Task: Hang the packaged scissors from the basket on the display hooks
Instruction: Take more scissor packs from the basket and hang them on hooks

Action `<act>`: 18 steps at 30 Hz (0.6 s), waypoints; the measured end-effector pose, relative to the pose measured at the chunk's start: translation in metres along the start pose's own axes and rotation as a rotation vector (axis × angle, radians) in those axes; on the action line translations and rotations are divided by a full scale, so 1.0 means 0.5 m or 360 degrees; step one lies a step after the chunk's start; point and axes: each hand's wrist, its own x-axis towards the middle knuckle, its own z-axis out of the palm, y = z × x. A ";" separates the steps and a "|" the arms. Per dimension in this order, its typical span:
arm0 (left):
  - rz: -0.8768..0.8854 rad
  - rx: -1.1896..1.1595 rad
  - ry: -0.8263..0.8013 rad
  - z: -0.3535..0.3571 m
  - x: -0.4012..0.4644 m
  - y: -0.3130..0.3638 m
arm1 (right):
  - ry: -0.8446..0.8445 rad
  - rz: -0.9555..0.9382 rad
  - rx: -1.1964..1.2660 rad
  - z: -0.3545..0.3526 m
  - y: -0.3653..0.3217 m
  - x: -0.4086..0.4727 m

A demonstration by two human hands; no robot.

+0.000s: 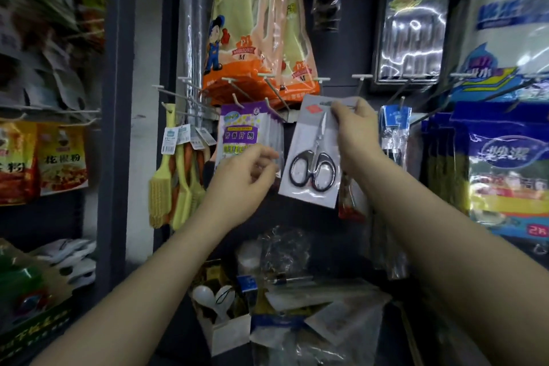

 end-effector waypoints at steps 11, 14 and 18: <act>0.0199 0.0175 -0.0067 0.013 0.014 -0.002 | 0.0056 0.0020 -0.0254 0.039 0.033 0.100; 0.0179 0.0165 -0.0083 0.019 0.014 -0.004 | 0.0016 0.0140 -0.0294 0.035 0.043 0.113; 0.0147 0.0199 -0.0111 0.028 0.014 -0.012 | 0.0027 0.0221 -0.0404 0.030 0.053 0.122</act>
